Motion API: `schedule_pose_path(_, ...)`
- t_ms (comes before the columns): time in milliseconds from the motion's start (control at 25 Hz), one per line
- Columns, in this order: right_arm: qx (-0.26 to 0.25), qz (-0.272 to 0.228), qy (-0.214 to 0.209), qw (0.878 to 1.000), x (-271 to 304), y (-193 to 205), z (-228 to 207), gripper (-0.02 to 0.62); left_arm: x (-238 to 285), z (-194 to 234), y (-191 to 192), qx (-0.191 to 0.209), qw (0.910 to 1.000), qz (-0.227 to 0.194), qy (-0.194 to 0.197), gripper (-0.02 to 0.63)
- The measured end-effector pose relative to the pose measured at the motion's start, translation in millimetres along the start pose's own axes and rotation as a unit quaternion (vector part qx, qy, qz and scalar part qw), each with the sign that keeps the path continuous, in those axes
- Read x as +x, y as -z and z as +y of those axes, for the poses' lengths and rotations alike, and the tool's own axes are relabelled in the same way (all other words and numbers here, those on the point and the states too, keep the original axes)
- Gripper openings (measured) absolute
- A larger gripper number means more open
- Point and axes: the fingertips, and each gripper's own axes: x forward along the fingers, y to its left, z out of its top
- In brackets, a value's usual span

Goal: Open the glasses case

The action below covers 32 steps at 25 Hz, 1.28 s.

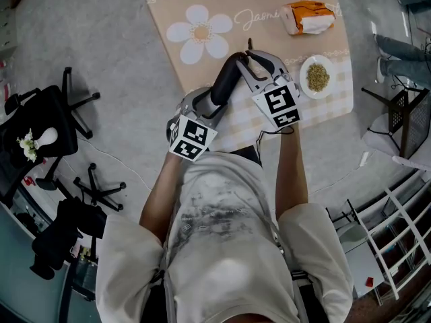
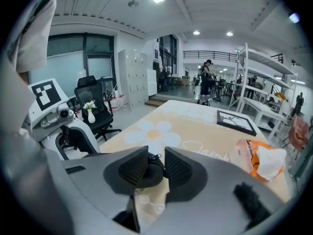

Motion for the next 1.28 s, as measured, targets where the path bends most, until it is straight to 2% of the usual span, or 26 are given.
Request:
schedule_pose_path(80, -0.002, 0.005, 0.01, 1.0, 0.6, 1.5, -3.6, 0.112, -0.4, -0.2, 0.0, 0.001, 1.0, 0.0, 0.0, 0.241)
schedule_pose_path(120, -0.005, 0.013, 0.022, 1.0, 1.4, 4.7, -7.7, 0.093, -0.6, -0.3, 0.0, 0.002, 1.0, 0.001, -0.001, 0.241)
schedule_pose_path(160, -0.009, 0.025, 0.035, 0.999, 2.5, 9.6, -12.6, 0.038, -0.9, -0.4, 0.1, 0.003, 1.0, 0.001, -0.001, 0.241)
schedule_pose_path(360, 0.004, 0.047, 0.036, 0.998, 5.8, 26.1, -20.9, 0.031, -0.9, -0.3, 0.5, 0.003, 1.0, 0.002, 0.001, 0.242)
schedule_pose_path(560, 0.025, 0.04, 0.042, 0.998, 3.1, 25.9, -20.8, 0.031, -0.4, 0.0, 0.6, 0.002, 1.0, 0.001, 0.002, 0.245)
schedule_pose_path(680, 0.037, 0.022, 0.036, 0.998, -6.8, 16.6, -12.3, 0.047, -0.6, 0.0, 0.6, 0.003, 1.0, 0.0, 0.002, 0.249)
schedule_pose_path(760, 0.039, 0.01, 0.027, 0.999, -11.9, 9.8, -2.4, 0.112, 0.0, -0.1, 0.6, 0.006, 1.0, 0.001, 0.002, 0.25)
schedule_pose_path(880, 0.028, 0.005, 0.022, 0.999, -11.6, 4.0, 11.8, 0.141, 0.7, -0.2, 1.0, 0.007, 1.0, 0.001, 0.002, 0.253)
schedule_pose_path(1120, 0.014, 0.01, 0.027, 0.999, -6.6, 3.7, 15.0, 0.143, -4.4, 1.5, -0.5, 0.004, 1.0, 0.003, -0.002, 0.256)
schedule_pose_path(1280, 0.017, 0.011, 0.024, 1.0, -8.2, 6.4, 14.6, 0.143, -14.9, 1.1, -11.6, 0.009, 0.9999, -0.013, -0.004, 0.245)
